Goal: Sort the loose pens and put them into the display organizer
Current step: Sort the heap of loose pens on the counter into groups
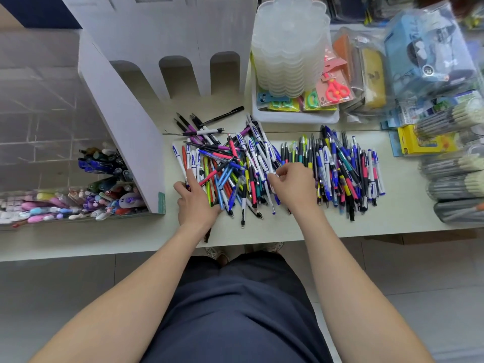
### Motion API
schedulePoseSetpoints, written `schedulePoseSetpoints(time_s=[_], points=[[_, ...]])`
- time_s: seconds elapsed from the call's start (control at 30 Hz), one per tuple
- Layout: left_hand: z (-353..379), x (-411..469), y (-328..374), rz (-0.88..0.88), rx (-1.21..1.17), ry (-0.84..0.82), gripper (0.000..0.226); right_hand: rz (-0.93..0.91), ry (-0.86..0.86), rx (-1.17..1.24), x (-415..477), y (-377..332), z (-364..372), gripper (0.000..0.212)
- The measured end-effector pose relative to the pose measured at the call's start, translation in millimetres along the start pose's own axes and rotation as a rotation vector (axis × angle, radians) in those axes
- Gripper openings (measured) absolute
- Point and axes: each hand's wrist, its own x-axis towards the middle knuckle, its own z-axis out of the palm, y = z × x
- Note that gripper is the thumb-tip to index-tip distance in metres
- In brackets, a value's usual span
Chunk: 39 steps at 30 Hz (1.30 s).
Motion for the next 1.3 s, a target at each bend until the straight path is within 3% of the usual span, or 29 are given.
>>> schedulePoseSetpoints(time_s=[0.1, 0.17, 0.27, 0.37, 0.5, 0.6, 0.7, 0.9, 1.0, 1.1, 1.2, 1.3], points=[[-1.6, 1.8, 2.9, 0.015, -0.082, 0.023, 0.113, -0.08, 0.148, 0.085, -12.7, -1.3, 12.2, 0.022], [-4.0, 3.4, 5.4, 0.006, -0.148, 0.025, 0.106, -0.103, 0.035, 0.095, -25.0, -4.2, 24.3, 0.018], [-9.1, 4.8, 9.6, -0.036, -0.256, 0.009, 0.109, -0.075, -0.209, -0.162, -41.7, -8.3, 50.3, 0.043], [-13.1, 9.1, 14.1, -0.128, -0.282, -0.011, 0.102, -0.129, -0.251, -0.424, -52.1, -15.8, 66.6, 0.05], [-19.7, 23.6, 22.0, -0.218, -0.252, 0.003, 0.075, -0.147, -0.314, -0.4, -53.1, -24.0, 70.8, 0.043], [-25.2, 36.6, 27.8, -0.241, -0.298, 0.021, 0.08, -0.047, -0.356, -0.214, -44.1, -31.2, 56.6, 0.042], [-26.9, 45.4, 32.2, -0.288, -0.307, 0.019, 0.088, -0.041, -0.254, -0.095, -30.5, -41.5, 37.8, 0.041], [-23.1, 56.3, 46.1, -0.402, -0.303, -0.004, 0.124, -0.176, -0.127, -0.359, 2.8, -46.7, 33.3, 0.042], [-26.6, 67.6, 51.7, -0.473, -0.264, 0.016, 0.129, -0.289, -0.022, -0.286, 12.5, -50.4, 37.0, 0.02], [-30.8, 75.5, 61.5, -0.509, -0.243, 0.013, 0.128, -0.411, 0.045, -0.193, 25.2, -54.7, 47.8, 0.042], [-29.4, 78.1, 66.3, -0.465, -0.224, 0.003, 0.116, -0.416, -0.057, -0.174, 42.9, -62.9, 60.4, 0.067], [-28.1, 77.2, 58.9, -0.371, -0.257, -0.016, 0.113, -0.456, -0.173, -0.248, 52.3, -71.1, 70.8, 0.06]])
